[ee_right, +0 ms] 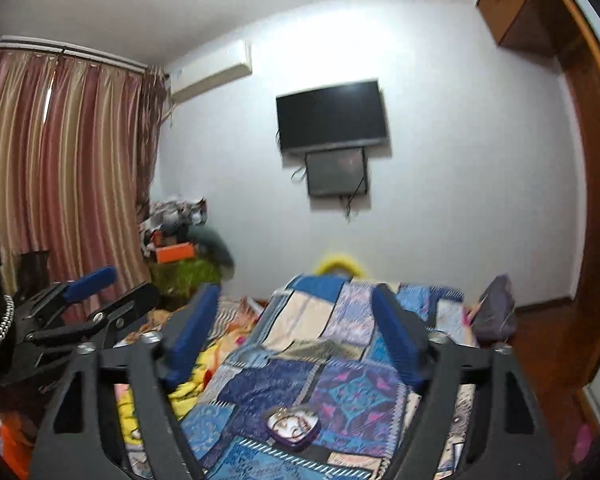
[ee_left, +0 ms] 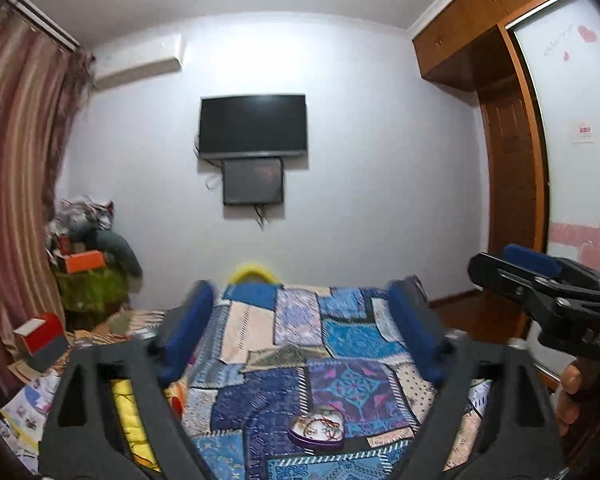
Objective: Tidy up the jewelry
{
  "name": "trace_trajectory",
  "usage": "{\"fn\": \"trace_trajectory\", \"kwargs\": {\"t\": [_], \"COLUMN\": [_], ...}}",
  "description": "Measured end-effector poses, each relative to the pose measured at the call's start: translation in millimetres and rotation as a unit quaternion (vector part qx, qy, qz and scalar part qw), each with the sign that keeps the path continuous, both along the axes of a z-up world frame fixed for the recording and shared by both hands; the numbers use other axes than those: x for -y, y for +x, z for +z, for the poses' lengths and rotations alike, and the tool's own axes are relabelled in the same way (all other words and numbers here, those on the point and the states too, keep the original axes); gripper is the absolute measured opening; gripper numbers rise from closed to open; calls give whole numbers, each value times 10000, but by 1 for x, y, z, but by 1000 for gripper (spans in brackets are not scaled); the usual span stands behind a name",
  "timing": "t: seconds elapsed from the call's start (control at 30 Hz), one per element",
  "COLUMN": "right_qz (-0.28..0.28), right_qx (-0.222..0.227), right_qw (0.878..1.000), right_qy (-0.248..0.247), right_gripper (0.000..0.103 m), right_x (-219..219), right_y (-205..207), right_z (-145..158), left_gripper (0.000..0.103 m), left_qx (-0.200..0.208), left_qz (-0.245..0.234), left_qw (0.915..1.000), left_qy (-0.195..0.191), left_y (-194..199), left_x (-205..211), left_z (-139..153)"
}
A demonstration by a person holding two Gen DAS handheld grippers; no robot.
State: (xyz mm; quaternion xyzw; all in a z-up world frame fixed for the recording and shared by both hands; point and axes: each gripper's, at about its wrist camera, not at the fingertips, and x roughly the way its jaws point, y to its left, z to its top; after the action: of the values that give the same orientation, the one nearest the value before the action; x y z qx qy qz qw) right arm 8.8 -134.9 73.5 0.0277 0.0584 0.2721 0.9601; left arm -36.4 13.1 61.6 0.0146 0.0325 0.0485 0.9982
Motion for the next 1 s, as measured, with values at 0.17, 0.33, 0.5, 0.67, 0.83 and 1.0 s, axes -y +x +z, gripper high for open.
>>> {"fn": "trace_trajectory", "kwargs": {"t": [0.17, 0.33, 0.5, 0.67, 0.83, 1.0], "right_qz": [-212, -364, -325, -309, -254, -269], "right_qx": [105, -14, -67, -50, -107, -114], "right_qw": [9997, 9993, 9994, 9994, 9995, 9994], "right_qy": [34, -34, -102, -131, -127, -173], "right_gripper": [98, 102, 102, 102, 102, 102], "right_x": [-3, -5, -5, -1, 1, 3], "right_y": [-4, -1, -2, -8, -11, -11], "right_z": [-2, -6, -8, -10, -14, -14], "left_gripper": [100, 101, 101, 101, 101, 101], "left_qx": [35, -26, -47, -72, -134, -181], "left_qz": [113, 164, 166, 159, 144, 143], "left_qw": [9999, 9996, 9994, 9994, 9993, 9992], "left_qy": [-122, -246, -305, -299, -317, -342], "left_y": [-12, -17, -21, -21, -17, -15], "left_x": [-4, -9, -11, -12, -10, -11], "left_z": [1, -2, -3, -5, -8, -10]}}
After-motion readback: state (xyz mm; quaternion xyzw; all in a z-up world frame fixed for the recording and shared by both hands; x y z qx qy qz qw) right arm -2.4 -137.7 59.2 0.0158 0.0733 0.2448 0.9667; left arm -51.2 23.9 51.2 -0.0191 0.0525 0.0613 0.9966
